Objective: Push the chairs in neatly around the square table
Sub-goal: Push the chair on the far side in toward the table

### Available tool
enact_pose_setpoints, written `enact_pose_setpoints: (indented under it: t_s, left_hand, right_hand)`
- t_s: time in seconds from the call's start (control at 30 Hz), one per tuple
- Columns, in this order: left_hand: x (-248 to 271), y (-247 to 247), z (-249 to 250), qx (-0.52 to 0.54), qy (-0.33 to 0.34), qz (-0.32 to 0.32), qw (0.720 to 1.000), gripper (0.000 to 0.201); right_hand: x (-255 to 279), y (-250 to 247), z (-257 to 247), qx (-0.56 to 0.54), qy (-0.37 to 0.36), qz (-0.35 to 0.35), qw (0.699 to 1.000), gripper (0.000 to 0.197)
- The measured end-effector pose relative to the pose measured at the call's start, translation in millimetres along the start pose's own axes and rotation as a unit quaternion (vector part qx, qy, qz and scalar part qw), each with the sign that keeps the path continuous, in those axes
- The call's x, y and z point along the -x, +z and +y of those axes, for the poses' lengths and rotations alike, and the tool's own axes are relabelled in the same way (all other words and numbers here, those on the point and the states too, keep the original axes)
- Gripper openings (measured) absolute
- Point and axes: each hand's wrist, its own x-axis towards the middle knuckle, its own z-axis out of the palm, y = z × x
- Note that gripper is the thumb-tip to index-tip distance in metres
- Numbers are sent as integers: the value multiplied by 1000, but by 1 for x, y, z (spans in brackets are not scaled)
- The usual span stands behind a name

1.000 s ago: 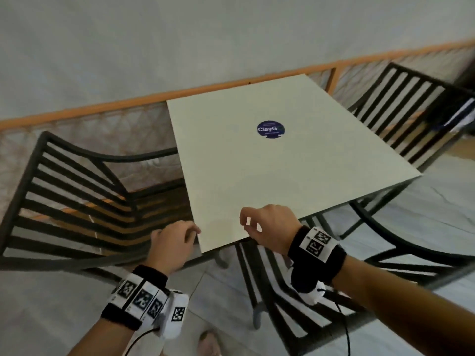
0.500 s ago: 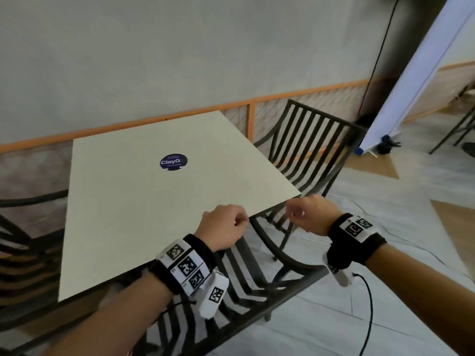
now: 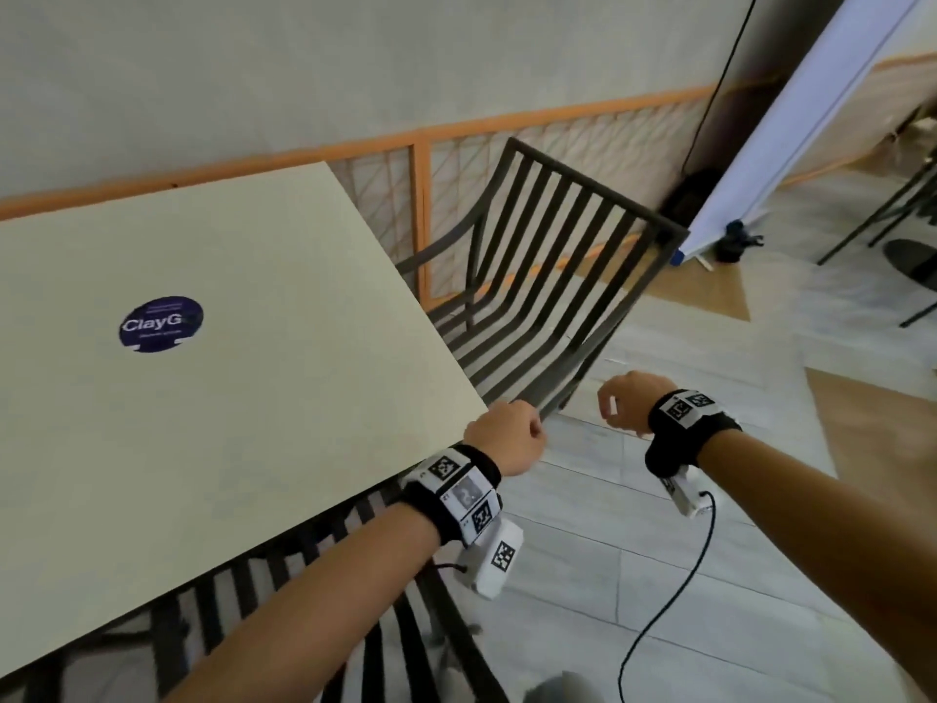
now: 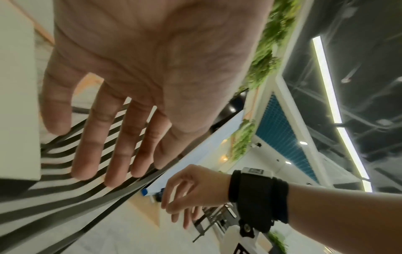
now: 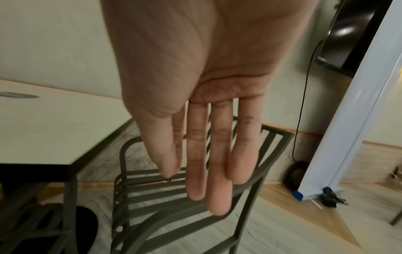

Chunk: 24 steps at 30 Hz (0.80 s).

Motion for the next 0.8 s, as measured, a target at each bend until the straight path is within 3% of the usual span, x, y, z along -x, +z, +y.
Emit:
enact_pose_setpoints:
  t_s: [0.13, 0.3, 0.43, 0.53, 0.67, 0.8]
  left_hand:
    - [-72, 31, -4, 97, -72, -49, 991, 21]
    - [-155, 80, -8, 113, -136, -18, 984, 18]
    - [-219, 109, -20, 121, -185, 37, 975, 31]
    - [-261, 128, -27, 57, -202, 48, 977, 49]
    - [-297, 154, -39, -53, -216, 0, 975, 78]
    - [-315, 161, -51, -67, -239, -20, 969, 72]
  right_hand:
    - [-70, 10, 32, 27, -16, -21, 999, 19]
    - [-166, 31, 73, 37, -56, -30, 997, 16]
    - [-243, 53, 101, 45, -98, -8, 994, 36]
    - [-285, 72, 119, 125, -100, 5, 987, 48]
    - [-324, 87, 141, 161, -58, 24, 985, 50]
    - [-345, 98, 151, 190, -83, 24, 978, 45]
